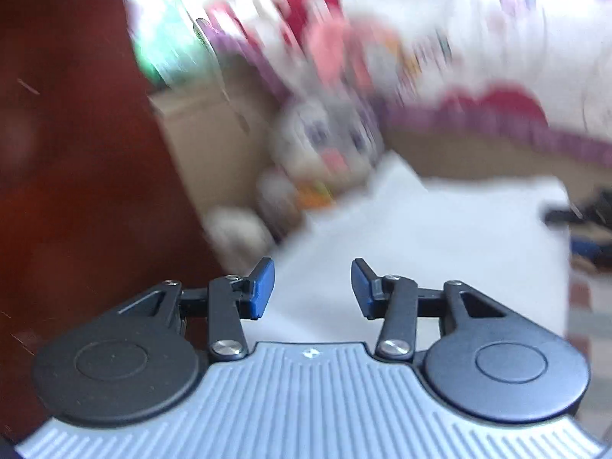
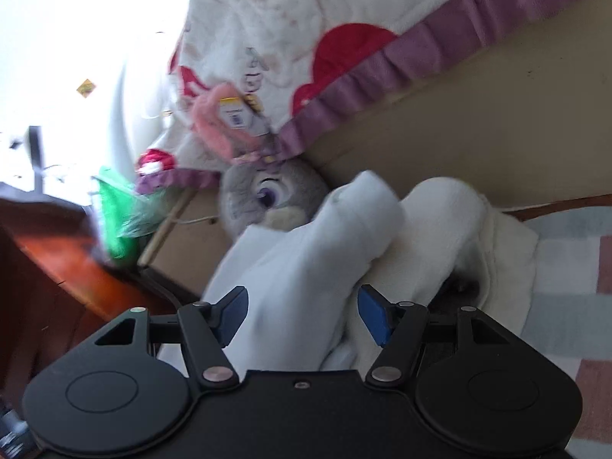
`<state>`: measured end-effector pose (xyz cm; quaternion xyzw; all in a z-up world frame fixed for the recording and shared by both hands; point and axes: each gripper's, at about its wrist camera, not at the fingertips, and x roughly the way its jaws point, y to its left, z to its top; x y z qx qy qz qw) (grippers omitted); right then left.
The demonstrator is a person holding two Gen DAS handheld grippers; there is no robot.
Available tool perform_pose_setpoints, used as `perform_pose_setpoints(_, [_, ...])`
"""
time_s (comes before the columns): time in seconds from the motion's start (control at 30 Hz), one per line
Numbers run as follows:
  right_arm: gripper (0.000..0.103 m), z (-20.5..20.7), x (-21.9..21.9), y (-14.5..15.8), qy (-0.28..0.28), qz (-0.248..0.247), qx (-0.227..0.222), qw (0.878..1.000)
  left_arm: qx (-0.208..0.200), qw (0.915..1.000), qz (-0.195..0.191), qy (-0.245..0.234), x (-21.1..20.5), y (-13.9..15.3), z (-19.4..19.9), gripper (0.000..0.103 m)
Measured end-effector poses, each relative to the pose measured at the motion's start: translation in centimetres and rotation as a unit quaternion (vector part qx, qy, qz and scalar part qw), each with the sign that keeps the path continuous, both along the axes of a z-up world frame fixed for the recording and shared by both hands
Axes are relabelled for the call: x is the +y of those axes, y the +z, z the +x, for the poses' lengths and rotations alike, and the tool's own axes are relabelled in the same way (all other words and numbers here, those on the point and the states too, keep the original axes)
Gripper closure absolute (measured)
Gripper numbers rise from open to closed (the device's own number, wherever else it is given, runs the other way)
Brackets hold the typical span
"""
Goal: Fold clothes
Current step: 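Lower the shirt onto the clothes stack and open both grippers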
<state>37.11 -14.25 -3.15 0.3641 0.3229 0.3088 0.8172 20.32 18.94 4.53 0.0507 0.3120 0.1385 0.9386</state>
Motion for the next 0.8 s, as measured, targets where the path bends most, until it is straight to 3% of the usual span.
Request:
perform_pose_setpoints(0.07, [0.034, 2.0, 0.6, -1.5, 0.017, 0.027, 0.043, 0.999, 0.072, 0.9968, -0.019, 0.028, 0.6, -2.8, 2.0, 0.063])
perform_pose_setpoints(0.1, [0.036, 2.7, 0.7, -1.9, 0.015, 0.044, 0.05, 0.998, 0.086, 0.995, -0.031, 0.041, 1.1, -3.9, 2.4, 0.063])
perform_pose_setpoints(0.13, [0.057, 3.3, 0.7, -1.8, 0.016, 0.05, 0.048, 0.997, 0.093, 0.9941, -0.025, 0.049, 1.4, -4.4, 2.6, 0.062])
perform_pose_setpoints(0.17, [0.07, 3.4, 0.8, -0.9, 0.022, 0.037, 0.021, 0.999, 0.101, 0.9931, -0.02, 0.058, 1.6, -4.9, 2.7, 0.062])
perform_pose_setpoints(0.23, [0.082, 3.3, 1.0, 1.1, 0.036, 0.002, -0.045, 0.998, 0.111, 0.9914, -0.015, 0.068, 2.0, -5.3, 2.7, 0.062])
perform_pose_setpoints(0.3, [0.082, 3.0, 1.8, 2.3, 0.041, -0.059, -0.081, 0.994, 0.117, 0.9901, -0.028, 0.071, 2.7, -5.0, 2.5, 0.062])
perform_pose_setpoints(0.4, [0.078, 2.9, 2.3, 2.4, 0.03, -0.128, -0.09, 0.987, 0.12, 0.9887, -0.041, 0.079, 3.6, -4.8, 2.0, 0.062])
perform_pose_setpoints(0.5, [0.058, 1.8, 1.4, 2.8, -0.027, -0.137, -0.103, 0.985, 0.102, 0.9899, -0.001, 0.099, 4.1, -4.3, 1.4, 0.061])
perform_pose_setpoints(0.6, [0.058, 0.2, 0.2, 3.8, -0.058, -0.137, -0.111, 0.983, 0.033, 0.9899, 0.031, 0.134, 5.0, -3.7, -0.4, 0.055])
perform_pose_setpoints(0.7, [0.058, -3.4, 1.3, 5.8, -0.019, -0.183, -0.206, 0.961, 0.043, 0.9918, -0.01, 0.119, 6.5, -4.5, -0.7, 0.056])
perform_pose_setpoints(0.8, [0.055, -7.5, 4.1, 6.2, 0.058, -0.219, -0.273, 0.935, 0.061, 0.9923, 0.024, 0.105, 5.5, -5.5, -0.9, 0.056])
